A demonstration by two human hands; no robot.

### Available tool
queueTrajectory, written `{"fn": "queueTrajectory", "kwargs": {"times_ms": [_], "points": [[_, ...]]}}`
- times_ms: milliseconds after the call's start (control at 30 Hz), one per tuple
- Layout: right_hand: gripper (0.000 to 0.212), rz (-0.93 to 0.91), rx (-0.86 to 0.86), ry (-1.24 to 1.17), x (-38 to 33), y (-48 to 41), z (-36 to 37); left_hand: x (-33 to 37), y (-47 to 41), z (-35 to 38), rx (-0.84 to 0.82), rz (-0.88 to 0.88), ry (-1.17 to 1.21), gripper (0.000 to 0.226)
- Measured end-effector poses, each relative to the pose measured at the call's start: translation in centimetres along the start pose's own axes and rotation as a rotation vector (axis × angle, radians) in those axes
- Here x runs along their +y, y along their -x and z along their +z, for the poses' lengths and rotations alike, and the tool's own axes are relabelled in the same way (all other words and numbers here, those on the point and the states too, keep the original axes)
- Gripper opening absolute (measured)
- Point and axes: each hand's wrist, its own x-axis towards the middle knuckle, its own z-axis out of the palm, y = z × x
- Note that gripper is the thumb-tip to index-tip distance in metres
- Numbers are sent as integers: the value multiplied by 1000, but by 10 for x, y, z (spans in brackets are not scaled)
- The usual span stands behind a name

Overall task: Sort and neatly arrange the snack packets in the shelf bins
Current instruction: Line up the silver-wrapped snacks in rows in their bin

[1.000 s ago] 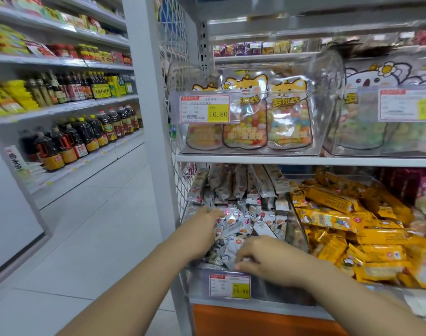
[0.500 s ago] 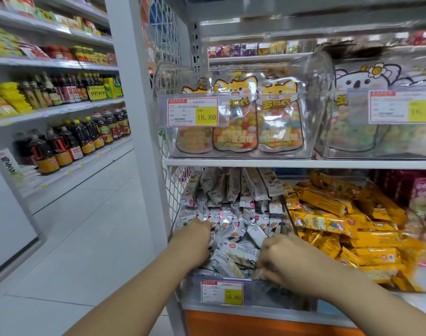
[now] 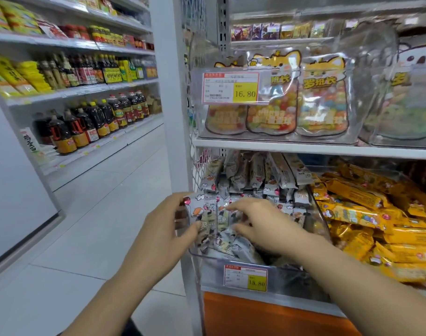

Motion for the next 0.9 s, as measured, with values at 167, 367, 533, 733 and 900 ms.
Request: {"fn": "queueTrajectory", "kwargs": {"times_ms": [167,367,533,733,900], "points": [[53,9,61,12,-9,-35,25,-3,0,-5,40,-34,102,37],[54,41,91,51,-11,-52,46,-12,2,-5,48,-111,198,32],[31,27,70,28,-9,-48,45,-14,5,-6,57,-140,236,33],[18,88,470,-460,-3,4,-5,0,7,-3,63,-132,247,30],[21,175,497,-1109,-3,44,-20,26,-8,7,16,-90,272,32]]}}
